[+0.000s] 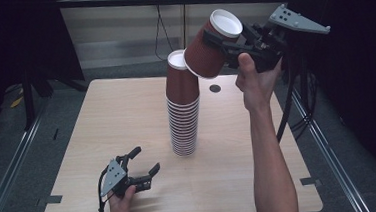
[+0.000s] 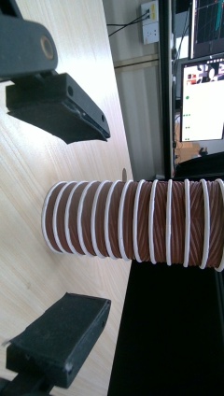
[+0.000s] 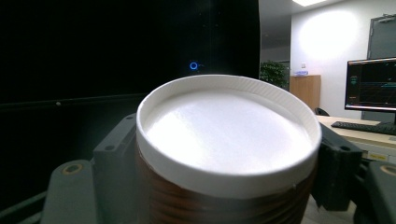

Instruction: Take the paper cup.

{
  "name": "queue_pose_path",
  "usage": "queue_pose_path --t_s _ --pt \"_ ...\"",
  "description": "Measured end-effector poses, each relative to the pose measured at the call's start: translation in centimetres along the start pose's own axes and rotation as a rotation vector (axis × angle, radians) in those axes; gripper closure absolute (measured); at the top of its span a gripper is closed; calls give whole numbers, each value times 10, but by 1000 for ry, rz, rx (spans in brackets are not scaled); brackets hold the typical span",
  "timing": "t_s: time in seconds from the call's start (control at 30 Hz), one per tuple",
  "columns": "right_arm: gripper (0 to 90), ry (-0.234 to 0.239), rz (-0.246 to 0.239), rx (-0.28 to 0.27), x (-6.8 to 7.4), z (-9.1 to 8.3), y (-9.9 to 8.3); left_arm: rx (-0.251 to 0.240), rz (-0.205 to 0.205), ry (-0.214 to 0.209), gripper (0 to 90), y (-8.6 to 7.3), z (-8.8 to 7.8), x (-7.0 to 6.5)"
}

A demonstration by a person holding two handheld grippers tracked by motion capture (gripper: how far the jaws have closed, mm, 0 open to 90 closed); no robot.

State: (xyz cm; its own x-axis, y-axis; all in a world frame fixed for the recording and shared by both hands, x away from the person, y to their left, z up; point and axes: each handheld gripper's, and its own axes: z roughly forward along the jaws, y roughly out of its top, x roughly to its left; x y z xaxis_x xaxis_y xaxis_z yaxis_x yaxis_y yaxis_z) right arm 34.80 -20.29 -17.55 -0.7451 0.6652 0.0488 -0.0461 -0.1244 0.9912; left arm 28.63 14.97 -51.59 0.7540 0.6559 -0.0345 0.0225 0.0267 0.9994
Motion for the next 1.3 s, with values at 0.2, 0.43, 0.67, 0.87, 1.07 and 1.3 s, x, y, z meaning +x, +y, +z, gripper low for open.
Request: queue_pose_path --t_s 0.2,0.43,0.67,0.87,1.07,1.3 --pt "244 -22 -6 4 -4 -13 1 7 23 -5 155 1 0 2" --pt "244 -48 -6 15 -9 -28 -3 28 4 1 155 1 3 0" --pt "244 -64 -13 27 -11 -40 -7 47 -29 -12 155 2 4 3" --pt "244 -73 -5 46 -12 -49 -23 52 -28 -62 156 16 8 0" --pt "244 -80 0 59 -12 -56 -32 62 0 -80 157 30 12 1" --pt "244 -79 23 79 -12 -64 -55 61 11 -119 158 43 17 0"
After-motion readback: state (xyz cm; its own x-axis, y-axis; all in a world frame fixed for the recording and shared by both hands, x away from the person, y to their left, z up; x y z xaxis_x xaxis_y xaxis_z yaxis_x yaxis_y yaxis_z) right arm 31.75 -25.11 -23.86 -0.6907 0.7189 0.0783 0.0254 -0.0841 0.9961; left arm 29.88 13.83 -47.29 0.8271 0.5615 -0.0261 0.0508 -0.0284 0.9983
